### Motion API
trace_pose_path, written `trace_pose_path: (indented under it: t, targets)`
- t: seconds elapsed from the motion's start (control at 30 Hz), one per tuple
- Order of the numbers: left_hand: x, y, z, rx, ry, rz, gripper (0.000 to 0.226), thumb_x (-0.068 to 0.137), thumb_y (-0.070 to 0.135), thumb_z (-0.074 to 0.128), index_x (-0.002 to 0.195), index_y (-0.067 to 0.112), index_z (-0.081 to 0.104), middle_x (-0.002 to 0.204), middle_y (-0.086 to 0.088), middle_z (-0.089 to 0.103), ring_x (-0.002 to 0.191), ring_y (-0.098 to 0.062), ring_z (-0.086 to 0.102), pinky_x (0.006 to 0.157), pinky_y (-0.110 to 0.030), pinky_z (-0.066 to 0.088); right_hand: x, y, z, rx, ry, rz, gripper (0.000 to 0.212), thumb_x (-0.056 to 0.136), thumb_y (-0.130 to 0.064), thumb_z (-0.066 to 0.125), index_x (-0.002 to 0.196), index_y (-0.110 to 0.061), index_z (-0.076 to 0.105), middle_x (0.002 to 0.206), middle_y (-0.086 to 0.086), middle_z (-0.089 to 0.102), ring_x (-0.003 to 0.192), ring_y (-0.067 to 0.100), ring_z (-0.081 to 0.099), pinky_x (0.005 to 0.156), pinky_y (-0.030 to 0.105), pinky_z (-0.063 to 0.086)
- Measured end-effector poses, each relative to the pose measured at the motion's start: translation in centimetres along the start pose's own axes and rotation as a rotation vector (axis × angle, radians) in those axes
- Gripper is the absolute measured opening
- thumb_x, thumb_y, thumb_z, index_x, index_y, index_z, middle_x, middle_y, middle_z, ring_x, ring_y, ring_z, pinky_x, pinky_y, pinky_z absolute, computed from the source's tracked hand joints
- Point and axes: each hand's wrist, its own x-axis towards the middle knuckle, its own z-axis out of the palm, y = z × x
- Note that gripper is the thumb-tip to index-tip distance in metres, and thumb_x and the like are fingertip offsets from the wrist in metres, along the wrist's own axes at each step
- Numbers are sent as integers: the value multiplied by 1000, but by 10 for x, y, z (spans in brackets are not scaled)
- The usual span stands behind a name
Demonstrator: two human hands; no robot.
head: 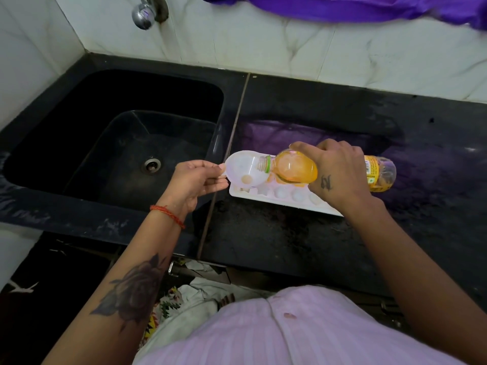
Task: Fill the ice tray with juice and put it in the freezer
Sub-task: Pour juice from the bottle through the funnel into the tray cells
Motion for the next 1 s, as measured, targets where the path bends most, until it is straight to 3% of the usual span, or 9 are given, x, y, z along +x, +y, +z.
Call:
trace_pose_path:
  t: [0.2,0.47,1.0]
  targets:
    - [-2,0,0,-3,5,3,9,82,0,65,74,2,63,56,-5,70,52,-12,69,48,-18,54,-1,-1,-1,-7,9,-3,70,75,-15,71,134,-38,40,109,11,58,99,32,52,83,39,36]
    - [-3,0,1,15,14,12,7,84,-1,62,78,1,63,75,-13,68,51,-11,69,48,-18,54,-2,1,-1,-10,23,4,68,74,-13,70,131,-37,42,107,11,58,98,33,52,83,40,36]
    - [-6,1,1,11,24,12,8,83,1,64,75,3,63,73,-11,69,52,-11,69,48,-18,54,-2,1,-3,29,-3,27,71,73,-16,72,133,-38,41,107,11,58,97,33,52,83,40,36]
